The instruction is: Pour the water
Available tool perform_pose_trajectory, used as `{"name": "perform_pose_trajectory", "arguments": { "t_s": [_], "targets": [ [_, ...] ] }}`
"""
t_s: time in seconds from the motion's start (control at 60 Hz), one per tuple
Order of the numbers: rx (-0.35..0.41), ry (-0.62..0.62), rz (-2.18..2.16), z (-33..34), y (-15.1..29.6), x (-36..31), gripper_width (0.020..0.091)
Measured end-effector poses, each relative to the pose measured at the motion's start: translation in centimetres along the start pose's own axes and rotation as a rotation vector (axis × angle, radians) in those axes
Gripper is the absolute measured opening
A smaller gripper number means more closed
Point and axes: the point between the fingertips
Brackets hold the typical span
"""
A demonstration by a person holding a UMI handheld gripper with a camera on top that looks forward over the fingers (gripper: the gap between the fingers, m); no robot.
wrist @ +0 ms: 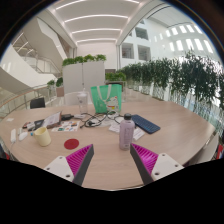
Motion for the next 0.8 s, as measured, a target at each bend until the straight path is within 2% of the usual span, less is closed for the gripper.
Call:
{"name": "perform_pose_trajectory", "arguments": {
  "t_s": [0.1,0.25,0.4,0.433,0.467,0.483,0.5,0.533,0.683,0.783,0.8],
  "targets": [
    [0.022,-0.023,0.041,-6.1,-0.6,5.7,0.0835],
    [0.087,0.002,0.108,-14.4,1.1,8.2,0.0835],
    [0.143,-0.031,0.109,-20.3,2.1,10.1,0.0825],
    [0.152,-0.028,0.092,-21.5,2.2,10.6,0.0792],
    [0.153,-0.021,0.071,-21.9,2.1,10.6,0.0713],
    [0.151,-0.019,0.062,-22.3,1.9,10.8,0.0651],
    [0.142,-0.018,0.051,-22.7,1.6,10.9,0.0559],
    [0.172,-0.017,0.030,-22.6,2.1,11.1,0.0557],
    [0.217,-0.026,0.025,-23.7,2.3,11.3,0.0532],
    [0.189,-0.052,-0.001,-24.1,2.0,11.6,0.0522],
    [0.182,-0.060,-0.003,-24.1,2.1,11.4,0.0502]
  ]
}}
Point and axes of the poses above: the point between the fingertips, and its own axes, seen from behind it with the camera up: x to the right, y up, z backward, against the way the camera looks, and after that the axes turned 10 degrees about y, right-handed
